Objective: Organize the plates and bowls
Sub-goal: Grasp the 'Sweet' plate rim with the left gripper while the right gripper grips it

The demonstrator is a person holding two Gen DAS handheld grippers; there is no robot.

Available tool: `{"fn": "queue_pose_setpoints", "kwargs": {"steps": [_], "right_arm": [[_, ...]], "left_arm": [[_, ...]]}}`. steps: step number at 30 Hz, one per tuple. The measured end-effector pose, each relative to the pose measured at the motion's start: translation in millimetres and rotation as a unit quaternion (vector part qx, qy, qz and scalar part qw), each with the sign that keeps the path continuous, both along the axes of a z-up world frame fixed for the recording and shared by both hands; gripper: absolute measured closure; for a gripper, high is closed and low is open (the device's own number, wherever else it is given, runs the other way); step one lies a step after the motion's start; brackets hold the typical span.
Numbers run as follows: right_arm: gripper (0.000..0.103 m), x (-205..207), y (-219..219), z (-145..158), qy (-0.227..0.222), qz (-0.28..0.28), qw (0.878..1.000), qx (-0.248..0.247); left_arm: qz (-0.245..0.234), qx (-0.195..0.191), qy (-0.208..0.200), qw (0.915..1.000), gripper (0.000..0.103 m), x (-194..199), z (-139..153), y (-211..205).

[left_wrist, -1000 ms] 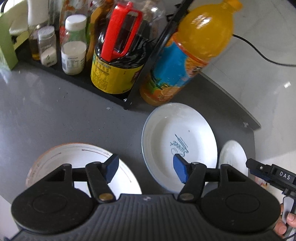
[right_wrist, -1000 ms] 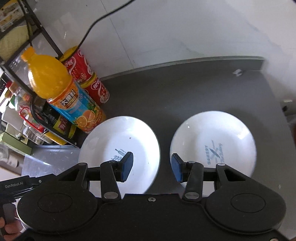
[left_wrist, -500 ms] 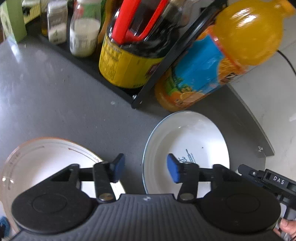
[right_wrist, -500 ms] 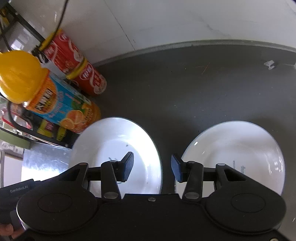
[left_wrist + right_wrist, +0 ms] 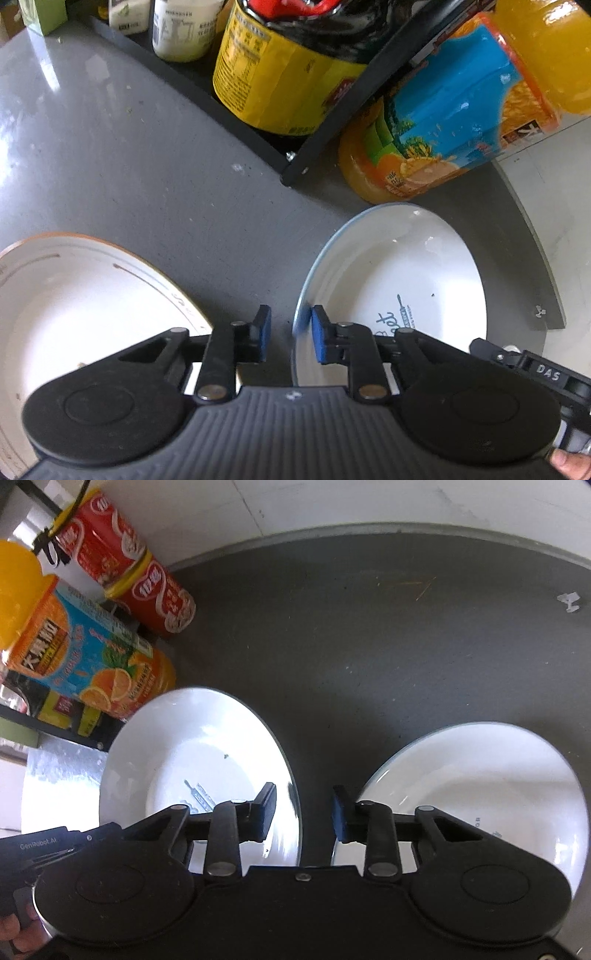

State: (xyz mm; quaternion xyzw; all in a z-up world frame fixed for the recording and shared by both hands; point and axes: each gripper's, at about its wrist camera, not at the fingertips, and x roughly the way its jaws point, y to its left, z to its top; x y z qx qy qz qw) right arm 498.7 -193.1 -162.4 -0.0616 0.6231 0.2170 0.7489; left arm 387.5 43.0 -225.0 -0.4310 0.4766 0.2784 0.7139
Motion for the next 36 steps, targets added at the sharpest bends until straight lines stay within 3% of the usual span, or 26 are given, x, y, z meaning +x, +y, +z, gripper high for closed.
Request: {"fn": "queue_pose_setpoints", "kwargs": {"steps": [5, 8, 21, 31, 36], "right_arm": [[0.09, -0.8, 6.0, -5.3, 0.013, 0.018, 1.0, 0.006], [0.09, -5.3, 11.1, -0.8, -0.005, 0.037, 0.999, -0.002], [0.095, -33.3, 9.9, 38.9, -0.047, 0.067, 0.996, 0.041], [0.095, -76.9, 26.1, 73.0, -0.068, 0.084, 0.992, 0.069], [0.095, -101.3, 45.6, 76.1, -0.072, 0.107, 0.989, 0.076]], "left_arm": [[0.004, -0.013, -0.007, 0.9999, 0.092, 1.8, -5.7, -5.3], [-0.001, -0.001, -0.005, 1.0, 0.092, 2.4, -2.5, -9.1], [-0.019, 0.023, -0.025, 0.9992, 0.092, -15.3, 31.9, -3.0], [-0.021, 0.033, -0.049, 0.998, 0.092, -57.6, 65.1, 10.1], [-0.014, 0.035, -0.056, 0.9977, 0.092, -89.6, 73.8, 22.3]]}}
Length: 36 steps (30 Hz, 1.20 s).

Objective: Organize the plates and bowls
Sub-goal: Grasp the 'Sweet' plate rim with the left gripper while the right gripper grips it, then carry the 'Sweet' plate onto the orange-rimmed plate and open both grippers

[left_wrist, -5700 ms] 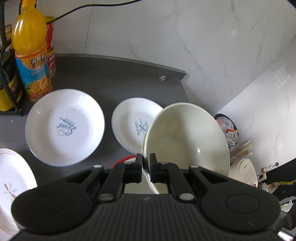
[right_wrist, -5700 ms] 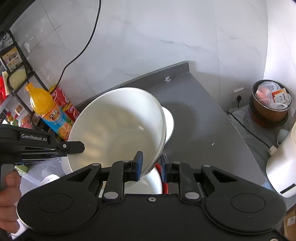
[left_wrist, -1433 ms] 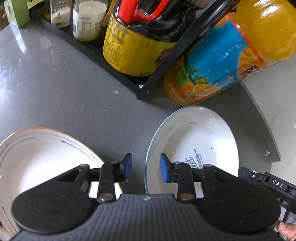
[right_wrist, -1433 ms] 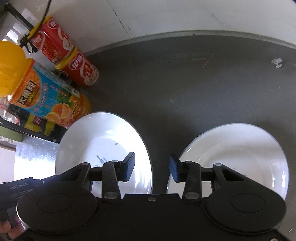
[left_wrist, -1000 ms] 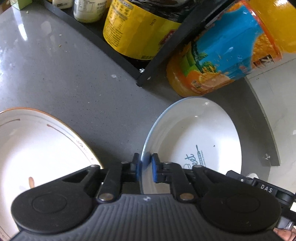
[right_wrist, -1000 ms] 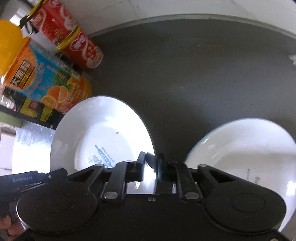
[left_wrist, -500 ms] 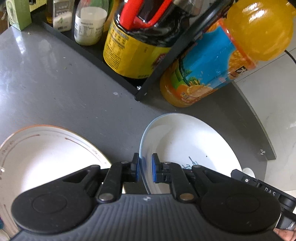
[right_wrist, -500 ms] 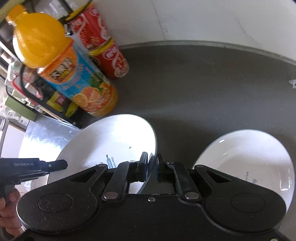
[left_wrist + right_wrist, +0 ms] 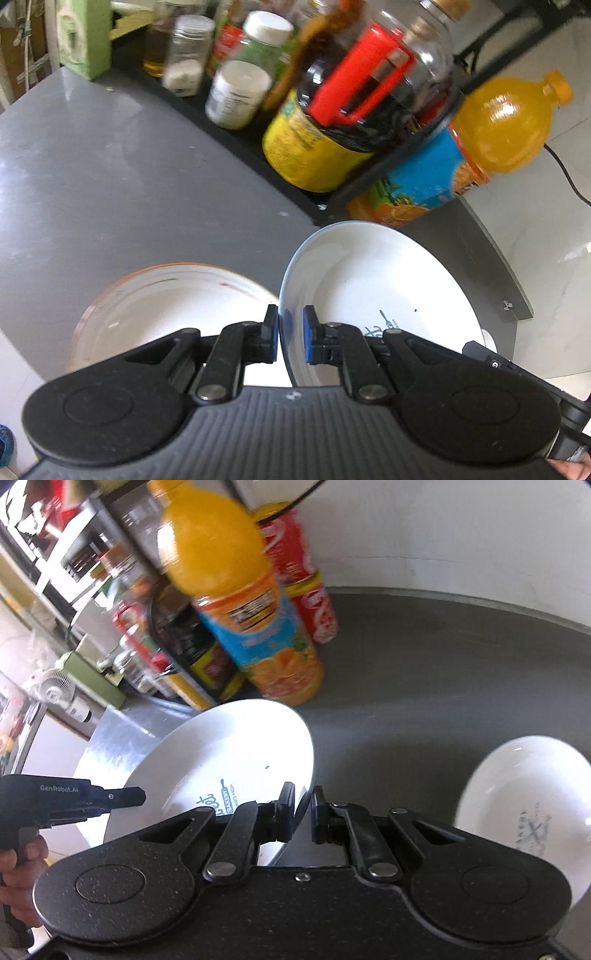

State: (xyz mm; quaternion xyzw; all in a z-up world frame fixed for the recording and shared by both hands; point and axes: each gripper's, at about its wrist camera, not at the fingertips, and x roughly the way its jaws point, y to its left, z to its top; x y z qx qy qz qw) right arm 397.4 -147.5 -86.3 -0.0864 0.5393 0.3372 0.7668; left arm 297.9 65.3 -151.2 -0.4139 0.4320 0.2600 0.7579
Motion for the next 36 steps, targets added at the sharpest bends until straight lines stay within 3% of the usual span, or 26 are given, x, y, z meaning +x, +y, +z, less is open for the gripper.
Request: {"fn": "queue_pose_setpoints", "kwargs": {"steps": [19, 36], "right_arm": [[0.094, -66.3, 52.8, -14.5, 0.006, 0.047, 0.999, -0.02], [0.093, -90.9, 60.7, -27.2, 0.013, 0.064, 0.997, -0.05]], "left_arm": [[0.022, -0.001, 0.011, 0.9997, 0.092, -82.8, -11.7, 32.0], [0.024, -0.008, 0.04, 0.9989, 0.092, -106.8, -35.9, 31.6]]}}
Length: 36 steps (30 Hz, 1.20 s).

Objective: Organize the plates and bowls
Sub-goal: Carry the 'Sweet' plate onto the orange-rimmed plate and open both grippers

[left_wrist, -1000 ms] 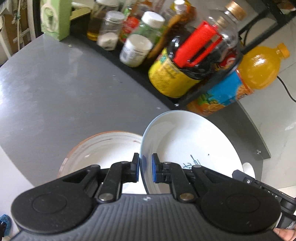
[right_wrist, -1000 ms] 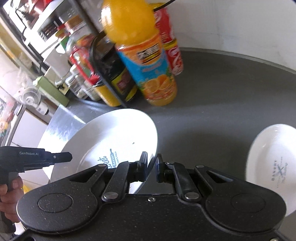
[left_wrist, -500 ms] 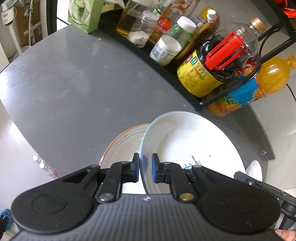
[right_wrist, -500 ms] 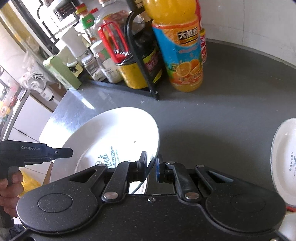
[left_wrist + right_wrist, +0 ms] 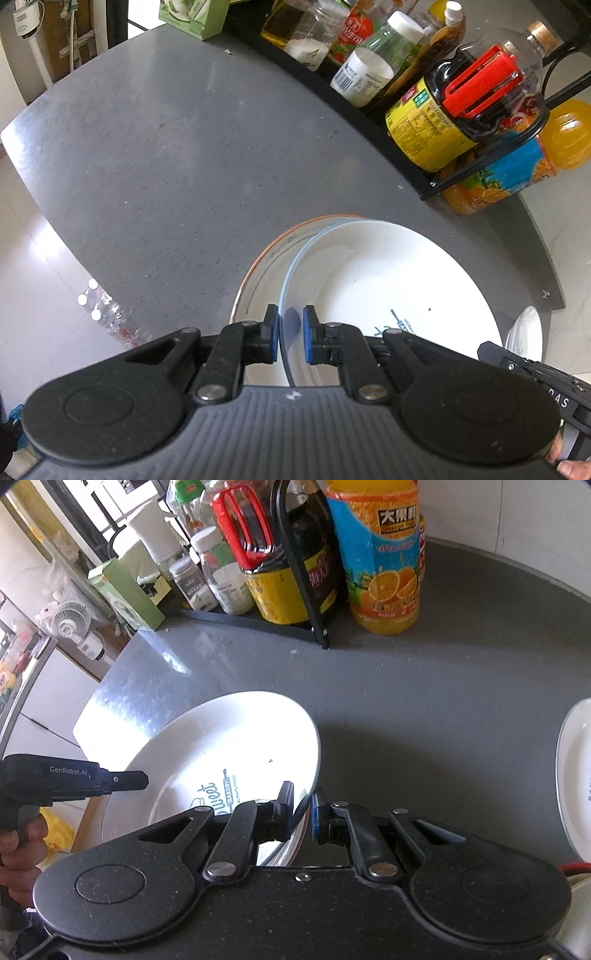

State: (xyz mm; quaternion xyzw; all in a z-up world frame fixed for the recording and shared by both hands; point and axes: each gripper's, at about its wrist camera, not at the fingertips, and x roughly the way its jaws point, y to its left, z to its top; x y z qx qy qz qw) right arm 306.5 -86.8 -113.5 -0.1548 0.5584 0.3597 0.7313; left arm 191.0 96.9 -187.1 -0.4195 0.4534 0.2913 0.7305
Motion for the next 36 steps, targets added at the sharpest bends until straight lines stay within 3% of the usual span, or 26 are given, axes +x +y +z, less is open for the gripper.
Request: {"fn": "queue_pose_setpoints", "kwargs": {"steps": [11, 22, 29, 32, 36], "right_arm": [[0.093, -3.8, 11.3, -7.2, 0.005, 0.027, 0.999, -0.024], [0.093, -2.4, 8.4, -16.3, 0.01, -0.005, 0.999, -0.037], [0.093, -1.6, 3.8, -20.4, 0.016, -0.017, 0.999, -0.032], [0.093, -0.3, 4.6, -20.2, 0.017, -0.02, 0.999, -0.032], [0.092, -1.4, 9.4, -20.6, 0.008, -0.013, 0.999, -0.04]], "left_arm": [[0.013, -0.013, 0.015, 0.9997, 0.091, -5.3, -12.8, 8.3], [0.009, -0.027, 0.02, 0.9994, 0.088, -3.0, -18.3, 6.5], [0.007, -0.017, 0.014, 0.9997, 0.086, -3.8, -8.9, 11.0], [0.01, -0.012, 0.008, 0.9998, 0.078, -4.3, -0.2, 13.9], [0.018, 0.003, 0.003, 0.9998, 0.055, -8.3, 10.9, 18.5]]}}
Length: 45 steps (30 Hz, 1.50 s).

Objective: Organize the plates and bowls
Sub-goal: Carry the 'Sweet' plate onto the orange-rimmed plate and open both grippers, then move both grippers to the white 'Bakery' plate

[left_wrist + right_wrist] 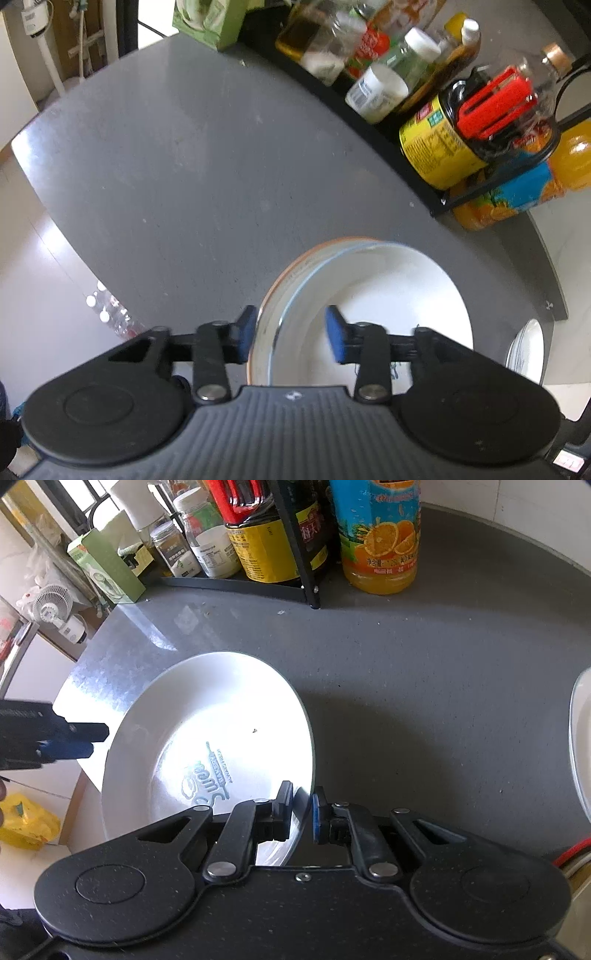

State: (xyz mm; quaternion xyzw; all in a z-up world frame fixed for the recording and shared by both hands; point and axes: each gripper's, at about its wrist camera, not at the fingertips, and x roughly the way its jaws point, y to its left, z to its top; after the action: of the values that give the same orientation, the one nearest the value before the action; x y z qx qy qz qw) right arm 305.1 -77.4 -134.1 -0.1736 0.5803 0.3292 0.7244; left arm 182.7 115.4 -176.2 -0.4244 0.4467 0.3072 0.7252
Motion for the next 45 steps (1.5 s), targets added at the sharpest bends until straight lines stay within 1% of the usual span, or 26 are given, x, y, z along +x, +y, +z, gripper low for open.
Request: {"fn": "queue_pose_setpoints", "kwargs": {"steps": [2, 4, 6, 8, 11, 16, 21, 22, 24, 25, 26, 27, 28, 29, 31, 34, 38, 42, 45], "right_arm": [[0.091, -1.1, 1.8, -2.2, -0.003, 0.005, 1.0, -0.001], [0.091, -2.7, 3.6, -4.7, -0.005, 0.008, 1.0, -0.005], [0.086, -4.5, 5.6, -8.0, -0.004, 0.01, 1.0, -0.012], [0.076, -5.2, 7.1, -9.6, -0.014, 0.01, 1.0, -0.018], [0.07, -2.7, 7.2, -12.8, -0.015, 0.005, 1.0, -0.022], [0.068, -2.8, 10.4, -12.7, -0.017, -0.004, 0.999, -0.03], [0.068, -2.3, 8.3, 2.5, -0.025, -0.028, 0.999, -0.011], [0.069, -2.6, 7.6, 5.3, -0.028, -0.032, 0.999, -0.008], [0.077, -4.7, 6.0, 10.8, -0.036, -0.039, 0.999, -0.003], [0.085, -6.5, 5.2, 12.8, -0.039, -0.042, 0.998, -0.001], [0.091, -9.2, 4.6, 14.0, -0.042, -0.042, 0.998, -0.001], [0.092, -11.8, 3.9, 13.9, -0.043, -0.042, 0.998, -0.001], [0.097, -14.3, 4.0, 12.7, -0.044, -0.044, 0.998, -0.002], [0.099, -17.4, 4.1, 11.0, -0.048, -0.048, 0.998, -0.005], [0.1, -21.1, 4.6, 7.9, -0.056, -0.057, 0.997, -0.011], [0.1, -23.2, 3.4, 7.1, -0.06, -0.082, 0.995, -0.007], [0.1, -27.3, 8.4, 4.9, -0.075, -0.088, 0.993, -0.011], [0.099, -24.4, 9.3, 4.0, -0.067, -0.109, 0.992, -0.01], [0.097, -23.6, 4.6, 13.7, -0.062, -0.12, 0.991, 0.01]], "left_arm": [[0.006, 0.008, 0.001, 1.0, 0.049, -3.0, 1.8, 0.1], [0.011, 0.007, 0.005, 0.9999, 0.048, -5.9, -1.2, 0.1], [0.014, 0.001, 0.008, 0.9999, 0.048, -7.2, -6.4, 0.3], [0.021, -0.005, 0.009, 0.9997, 0.048, -9.2, -10.2, 0.4], [0.024, -0.008, 0.007, 0.9997, 0.048, -11.6, -13.4, -0.6], [0.023, -0.011, 0.01, 0.9996, 0.048, -13.4, -15.1, -0.2], [0.004, -0.006, 0.004, 1.0, 0.047, -10.1, -11.3, 1.7], [0.0, -0.007, 0.005, 1.0, 0.047, -9.2, -11.7, 2.7], [-0.007, -0.008, 0.004, 0.9999, 0.047, -8.3, -12.2, 4.9], [-0.012, -0.008, 0.002, 0.9999, 0.047, -7.8, -12.1, 5.8], [-0.017, -0.008, 0.001, 0.9998, 0.046, -7.1, -12.1, 6.4], [-0.023, -0.009, 0.0, 0.9997, 0.046, -6.7, -12.0, 6.9], [-0.028, -0.01, -0.002, 0.9995, 0.046, -6.7, -11.9, 7.3], [-0.034, -0.012, -0.004, 0.9994, 0.046, -7.2, -11.8, 7.4], [-0.045, -0.013, -0.006, 0.9989, 0.046, -8.5, -12.1, 8.6], [-0.058, -0.016, -0.01, 0.9981, 0.046, -13.9, -12.6, 11.0], [-0.071, -0.019, -0.012, 0.9972, 0.046, -19.4, -14.3, 15.5], [-0.074, -0.019, -0.014, 0.997, 0.046, -19.5, -12.9, 18.0], [-0.074, -0.014, -0.018, 0.997, 0.046, -16.9, -5.8, 17.2]]}}
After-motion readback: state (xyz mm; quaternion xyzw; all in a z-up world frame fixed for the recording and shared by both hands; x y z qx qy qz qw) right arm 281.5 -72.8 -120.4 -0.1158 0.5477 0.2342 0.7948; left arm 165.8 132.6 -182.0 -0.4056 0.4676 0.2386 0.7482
